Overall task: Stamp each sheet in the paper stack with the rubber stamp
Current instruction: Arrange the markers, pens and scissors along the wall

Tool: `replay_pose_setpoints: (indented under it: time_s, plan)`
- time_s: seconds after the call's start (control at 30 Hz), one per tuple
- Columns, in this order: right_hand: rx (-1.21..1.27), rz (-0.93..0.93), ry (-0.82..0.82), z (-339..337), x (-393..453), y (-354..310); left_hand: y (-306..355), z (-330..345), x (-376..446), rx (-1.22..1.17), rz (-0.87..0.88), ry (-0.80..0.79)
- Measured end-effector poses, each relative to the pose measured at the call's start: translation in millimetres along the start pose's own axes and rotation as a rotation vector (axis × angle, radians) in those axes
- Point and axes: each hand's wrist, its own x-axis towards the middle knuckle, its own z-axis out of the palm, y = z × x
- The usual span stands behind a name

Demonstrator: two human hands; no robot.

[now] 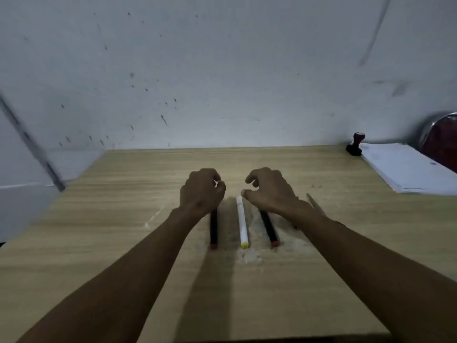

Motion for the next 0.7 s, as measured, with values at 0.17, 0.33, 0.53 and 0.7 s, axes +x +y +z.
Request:
replay_pose_setpoints:
  time_s: [0.17, 0.33, 0.53, 0.7]
  plan:
    - [-0.034, 0.043, 0.016, 13.5, -23.0, -0.9, -13.4, 1.4, -27.9, 0.061, -0.082, 0.022]
    - [-0.163, 0.084, -0.005, 30.9, -39.0, -5.8, -24.5, 7.5, -43.0, 0.208, -0.231, -0.095]
    - [-0.208, 0.072, -0.034, 38.1, -42.6, -12.0, -20.8, 7.1, -50.6, 0.263, -0.246, -0.187]
    - [-0.176, 0.087, -0.084, 39.5, -42.8, -18.6, -16.0, 6.7, -46.5, 0.247, -0.254, -0.229]
